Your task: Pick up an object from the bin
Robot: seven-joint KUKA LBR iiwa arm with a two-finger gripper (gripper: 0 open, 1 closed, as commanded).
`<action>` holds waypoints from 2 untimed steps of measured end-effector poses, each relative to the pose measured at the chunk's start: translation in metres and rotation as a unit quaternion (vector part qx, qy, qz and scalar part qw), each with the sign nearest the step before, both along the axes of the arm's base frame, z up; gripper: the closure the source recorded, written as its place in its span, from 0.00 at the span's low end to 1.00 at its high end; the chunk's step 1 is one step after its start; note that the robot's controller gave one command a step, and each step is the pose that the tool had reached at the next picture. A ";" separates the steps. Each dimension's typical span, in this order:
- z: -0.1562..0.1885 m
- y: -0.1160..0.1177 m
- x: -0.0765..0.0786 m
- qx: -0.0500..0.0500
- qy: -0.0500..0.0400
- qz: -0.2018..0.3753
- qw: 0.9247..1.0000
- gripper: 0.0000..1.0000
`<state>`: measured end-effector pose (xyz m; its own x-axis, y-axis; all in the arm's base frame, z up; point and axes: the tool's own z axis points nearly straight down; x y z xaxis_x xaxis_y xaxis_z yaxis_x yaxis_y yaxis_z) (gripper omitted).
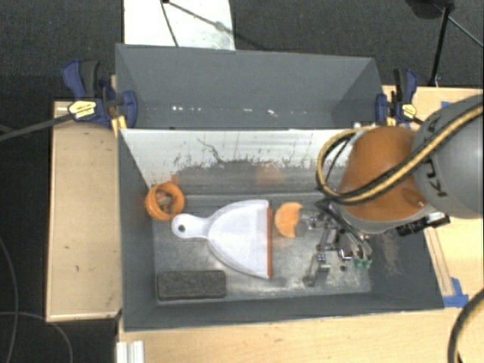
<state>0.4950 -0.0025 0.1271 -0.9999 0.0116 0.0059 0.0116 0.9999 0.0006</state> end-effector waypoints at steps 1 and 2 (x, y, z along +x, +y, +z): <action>0.002 0.000 0.000 0.000 -0.001 0.000 1.000 0.00; -0.037 0.011 0.010 0.000 -0.006 -0.015 1.000 0.00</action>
Offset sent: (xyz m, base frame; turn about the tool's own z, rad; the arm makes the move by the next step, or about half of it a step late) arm 0.0107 0.0152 -0.0571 0.0501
